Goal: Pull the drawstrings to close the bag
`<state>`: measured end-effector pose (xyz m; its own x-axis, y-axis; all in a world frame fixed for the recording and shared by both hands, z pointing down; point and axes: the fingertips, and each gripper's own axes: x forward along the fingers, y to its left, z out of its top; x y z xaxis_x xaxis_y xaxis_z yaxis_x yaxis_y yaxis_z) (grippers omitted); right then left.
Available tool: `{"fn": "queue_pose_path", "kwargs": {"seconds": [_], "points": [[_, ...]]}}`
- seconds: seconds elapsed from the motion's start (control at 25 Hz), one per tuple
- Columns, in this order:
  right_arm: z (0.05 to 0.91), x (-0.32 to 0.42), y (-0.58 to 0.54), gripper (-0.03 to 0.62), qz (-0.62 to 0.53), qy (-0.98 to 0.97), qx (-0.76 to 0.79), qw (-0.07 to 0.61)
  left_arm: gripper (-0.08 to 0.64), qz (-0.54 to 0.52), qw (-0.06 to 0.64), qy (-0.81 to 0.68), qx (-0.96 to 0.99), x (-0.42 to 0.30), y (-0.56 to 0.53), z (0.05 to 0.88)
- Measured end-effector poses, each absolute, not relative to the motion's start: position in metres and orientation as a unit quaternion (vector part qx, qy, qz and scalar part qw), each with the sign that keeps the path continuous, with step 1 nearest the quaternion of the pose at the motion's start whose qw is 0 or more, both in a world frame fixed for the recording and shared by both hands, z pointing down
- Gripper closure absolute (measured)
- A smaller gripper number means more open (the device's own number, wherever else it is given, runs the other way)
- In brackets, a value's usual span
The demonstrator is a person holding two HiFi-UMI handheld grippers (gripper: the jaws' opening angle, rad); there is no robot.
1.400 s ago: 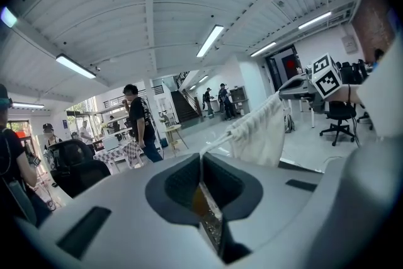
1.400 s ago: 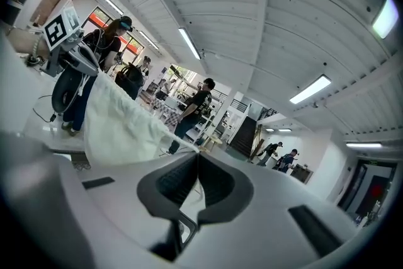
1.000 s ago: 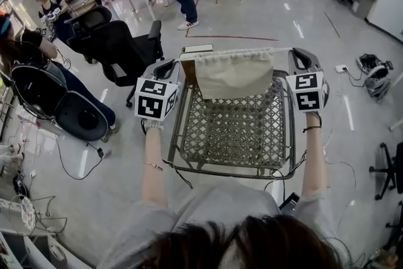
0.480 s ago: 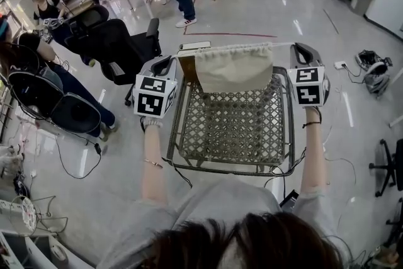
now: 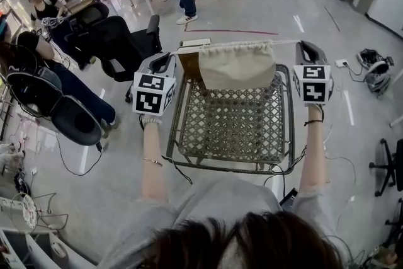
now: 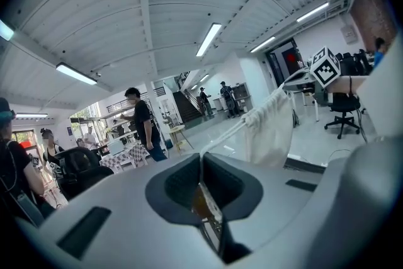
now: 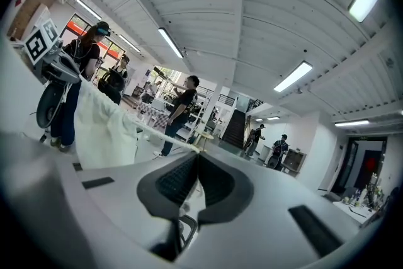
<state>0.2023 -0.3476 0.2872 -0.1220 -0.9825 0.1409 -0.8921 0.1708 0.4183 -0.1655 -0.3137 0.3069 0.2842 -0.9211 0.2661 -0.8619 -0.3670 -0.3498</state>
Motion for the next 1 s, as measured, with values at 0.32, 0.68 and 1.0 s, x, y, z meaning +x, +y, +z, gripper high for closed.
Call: {"fn": "queue_pose_path", "kwargs": {"seconds": [0.32,0.68,1.0], "points": [[0.285,0.213,-0.348,0.566,-0.111,-0.741,0.638,0.177,0.528,-0.209,0.073,0.559,-0.799,-0.166,-0.314,0.304],[0.285,0.212,-0.348,0.566,-0.093,-0.753,0.636,0.14,0.528,-0.214,0.075,0.554,-0.801,-0.168,-0.313,0.31],[0.284,0.209,-0.349,0.566,-0.088,-0.761,0.631,0.125,0.528,-0.204,0.069,0.56,-0.8,-0.173,-0.313,0.307]]}}
